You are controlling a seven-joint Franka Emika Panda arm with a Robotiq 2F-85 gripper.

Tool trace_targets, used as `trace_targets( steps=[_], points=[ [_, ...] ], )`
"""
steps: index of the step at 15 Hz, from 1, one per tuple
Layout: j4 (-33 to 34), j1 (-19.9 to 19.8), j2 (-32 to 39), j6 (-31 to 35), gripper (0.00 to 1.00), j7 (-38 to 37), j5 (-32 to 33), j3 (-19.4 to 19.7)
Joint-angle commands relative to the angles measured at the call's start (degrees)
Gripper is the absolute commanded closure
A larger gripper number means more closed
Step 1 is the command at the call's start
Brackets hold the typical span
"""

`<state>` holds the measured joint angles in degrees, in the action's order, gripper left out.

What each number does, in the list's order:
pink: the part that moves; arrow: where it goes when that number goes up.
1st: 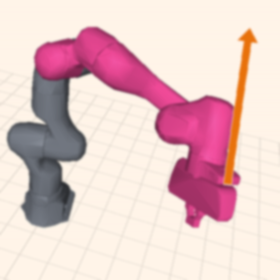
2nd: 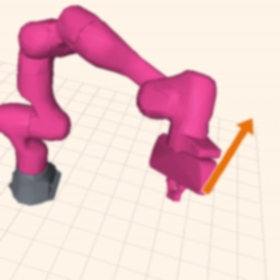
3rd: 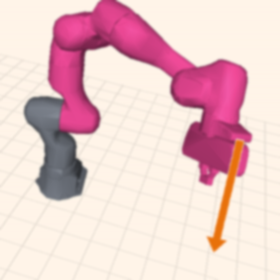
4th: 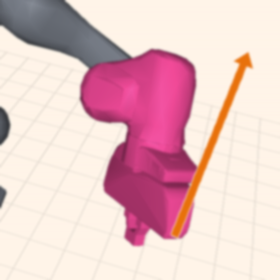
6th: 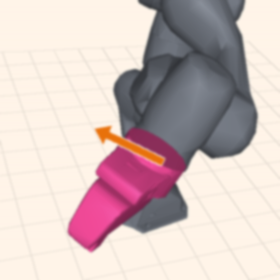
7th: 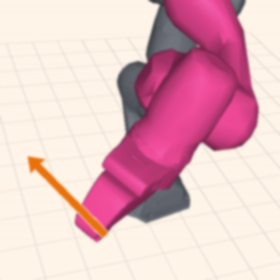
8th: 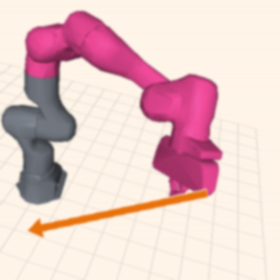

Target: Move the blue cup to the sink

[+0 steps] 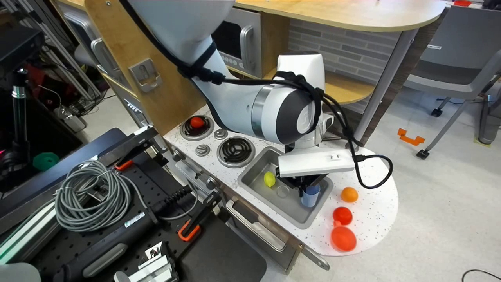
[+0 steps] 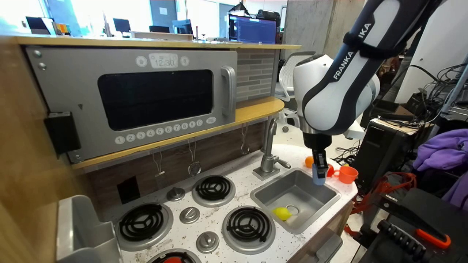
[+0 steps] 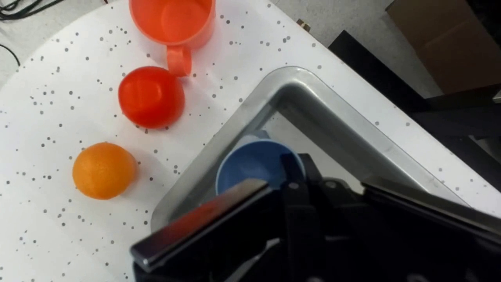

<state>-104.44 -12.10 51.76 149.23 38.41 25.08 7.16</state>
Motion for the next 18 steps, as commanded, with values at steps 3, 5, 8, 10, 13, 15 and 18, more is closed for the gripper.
trace_targets(
  steps=[3, 5, 8, 10, 13, 15, 18],
  points=[
    [8.53, 1.04, 7.56, -3.5, 0.99, 4.06, 2.5, 0.56],
    [10.32, 1.09, 9.05, -2.84, 0.99, 6.33, 2.92, 0.3],
    [12.13, 0.72, 10.14, -3.06, 0.99, 7.94, 1.33, -0.95],
    [14.3, 0.92, 11.23, -5.83, 0.99, 6.32, -1.11, -1.99],
    [19.25, 2.31, 14.87, -8.55, 0.99, 1.73, -3.09, -1.76],
    [22.47, 3.0, 17.68, -9.24, 0.99, -1.31, -3.72, -1.32],
    [26.15, 3.21, 22.0, -9.11, 0.99, -5.53, -3.65, -0.73]
  ],
)
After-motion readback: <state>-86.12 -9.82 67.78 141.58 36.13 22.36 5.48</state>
